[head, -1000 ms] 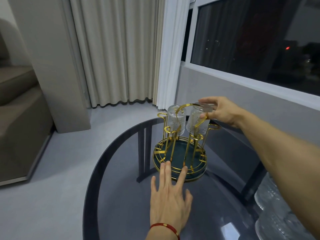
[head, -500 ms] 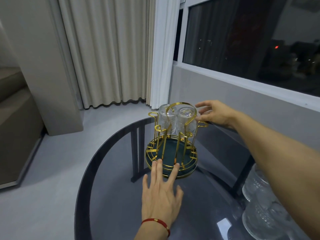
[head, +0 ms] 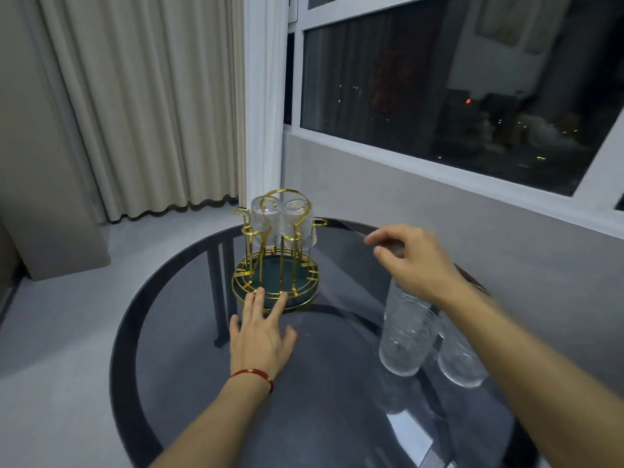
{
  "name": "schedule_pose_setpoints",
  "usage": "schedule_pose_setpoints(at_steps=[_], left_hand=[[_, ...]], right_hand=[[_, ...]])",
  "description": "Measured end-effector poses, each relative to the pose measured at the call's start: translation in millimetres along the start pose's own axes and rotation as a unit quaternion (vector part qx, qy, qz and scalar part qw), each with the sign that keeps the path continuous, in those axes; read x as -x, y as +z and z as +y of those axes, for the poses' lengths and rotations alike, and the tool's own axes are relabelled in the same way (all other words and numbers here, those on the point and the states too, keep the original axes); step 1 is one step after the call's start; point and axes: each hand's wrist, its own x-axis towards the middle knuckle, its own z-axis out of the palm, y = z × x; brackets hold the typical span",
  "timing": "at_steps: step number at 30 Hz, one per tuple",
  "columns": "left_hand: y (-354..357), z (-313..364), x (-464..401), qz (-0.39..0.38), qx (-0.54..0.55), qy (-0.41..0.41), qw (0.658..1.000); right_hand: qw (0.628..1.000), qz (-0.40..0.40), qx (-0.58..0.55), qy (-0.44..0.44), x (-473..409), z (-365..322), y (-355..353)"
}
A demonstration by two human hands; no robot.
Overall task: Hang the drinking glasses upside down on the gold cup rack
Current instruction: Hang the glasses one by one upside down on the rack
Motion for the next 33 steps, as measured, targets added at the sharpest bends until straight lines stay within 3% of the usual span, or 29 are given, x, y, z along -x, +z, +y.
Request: schedule_pose_setpoints(at_steps=[3, 7, 11, 14, 22, 27, 31, 33], left_hand=[[-5, 28, 12, 0.012, 0.032, 0.066, 0.997], [-3, 85, 27, -0.05, 0.222, 0.169, 0.959], [6, 125, 38, -0.131, 0.322, 0.142, 0.927], [14, 145, 43, -0.121, 0.359, 0.115, 0.918], [5, 151, 42, -0.049, 0.319, 0.093, 0.942], [-22, 120, 42, -0.029, 0.358, 0.056, 0.932], [-44, 93, 46, -0.007, 0.386, 0.041, 0.922], [-50, 83, 47, -0.004, 0.428, 0.022, 0.903]], right_hand=[[0.995, 0.081, -0.058, 0.025, 48, -1, -8], [0.962, 0.211, -0.142, 0.097, 102, 16, -9], [0.956, 0.23, -0.133, 0.126, 129, 33, -11], [0.954, 0.233, -0.132, 0.132, 134, 43, -15], [0.965, 0.16, -0.154, 0.141, 142, 45, -5], [0.956, 0.091, -0.231, 0.159, 138, 38, 9], [0.93, -0.034, -0.299, 0.214, 131, 21, 47], [0.885, -0.068, -0.381, 0.257, 125, 12, 63]])
